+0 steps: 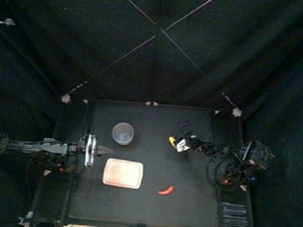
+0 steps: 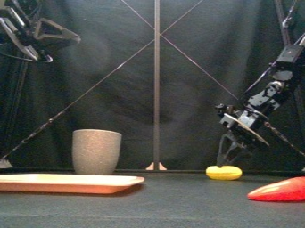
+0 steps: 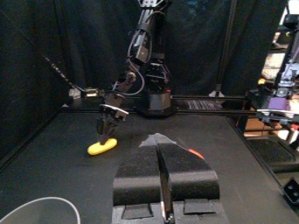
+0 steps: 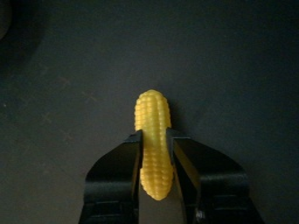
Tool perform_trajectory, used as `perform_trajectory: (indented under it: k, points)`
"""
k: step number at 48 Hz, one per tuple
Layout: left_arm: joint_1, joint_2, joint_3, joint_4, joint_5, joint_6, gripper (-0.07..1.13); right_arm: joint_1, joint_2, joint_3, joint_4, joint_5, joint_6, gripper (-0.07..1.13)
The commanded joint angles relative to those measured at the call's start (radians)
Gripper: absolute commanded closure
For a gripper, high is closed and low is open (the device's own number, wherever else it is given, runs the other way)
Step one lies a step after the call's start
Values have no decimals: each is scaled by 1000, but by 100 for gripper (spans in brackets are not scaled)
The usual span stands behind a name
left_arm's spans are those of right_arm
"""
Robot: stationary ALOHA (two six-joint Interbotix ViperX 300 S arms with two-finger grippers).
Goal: Pick the corn then place it in the grey bowl
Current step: Place corn in the grey bowl
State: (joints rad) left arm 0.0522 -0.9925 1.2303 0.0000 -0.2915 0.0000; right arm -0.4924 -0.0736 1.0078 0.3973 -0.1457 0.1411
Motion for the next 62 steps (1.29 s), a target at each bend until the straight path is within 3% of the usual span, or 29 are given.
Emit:
perform_trajectory:
  k: [1,14,36,62]
  points:
    - [-5,2,-14,-2,-5,0,109,15,20,-37,-3,6,-2,53]
    - [-5,3,-14,-2,-3,0,109,44,55,-126,-12,17,-3,53]
    - [-2,3,-12,2,-3,2,109,141,-29,-456,-78,202,-5,53]
    - [3,0,-12,0,-3,2,109,219,321,-971,-196,288,-8,49]
